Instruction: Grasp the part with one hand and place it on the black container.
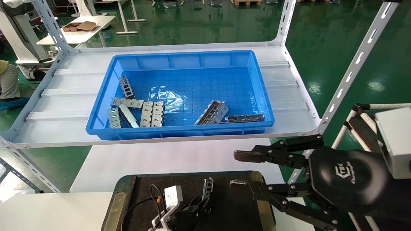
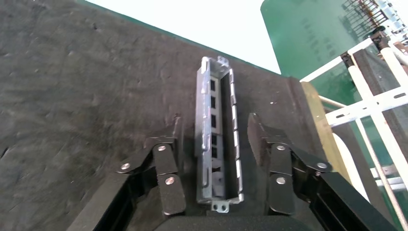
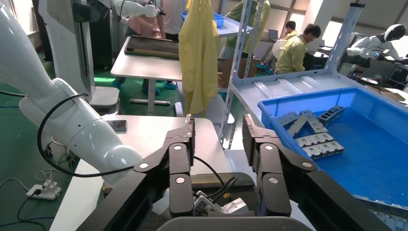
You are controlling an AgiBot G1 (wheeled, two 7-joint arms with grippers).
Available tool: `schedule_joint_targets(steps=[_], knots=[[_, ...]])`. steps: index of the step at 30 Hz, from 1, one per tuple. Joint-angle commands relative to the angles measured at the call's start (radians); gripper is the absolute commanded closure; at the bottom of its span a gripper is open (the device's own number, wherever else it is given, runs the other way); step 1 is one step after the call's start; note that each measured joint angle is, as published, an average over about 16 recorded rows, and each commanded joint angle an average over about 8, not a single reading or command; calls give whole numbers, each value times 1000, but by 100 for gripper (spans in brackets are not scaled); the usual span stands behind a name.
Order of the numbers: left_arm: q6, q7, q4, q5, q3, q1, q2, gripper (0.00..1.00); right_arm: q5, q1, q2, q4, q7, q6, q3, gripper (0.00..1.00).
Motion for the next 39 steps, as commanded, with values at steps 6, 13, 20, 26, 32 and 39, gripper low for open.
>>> schedule_joint_targets(steps=[6,13,20,26,32,39], knots=[[16,0,-28,17,1,-10,-19,0,0,0,0,0,0,0,0,0],[92,26,-94,56,-10,-21,-81,0,0,0,0,0,0,0,0,0],[235,67,-183,76,-34,-31,-177,0,0,0,0,0,0,0,-1,0],[374,126,-262,67,-71,-28,-271,0,1,0,0,0,0,0,-1,0],[496,192,-318,21,-129,-12,-350,0,1,0,0,0,-1,0,-1,0],[663,305,-336,-55,-207,6,-431,0,1,0,0,0,-1,1,-1,0]])
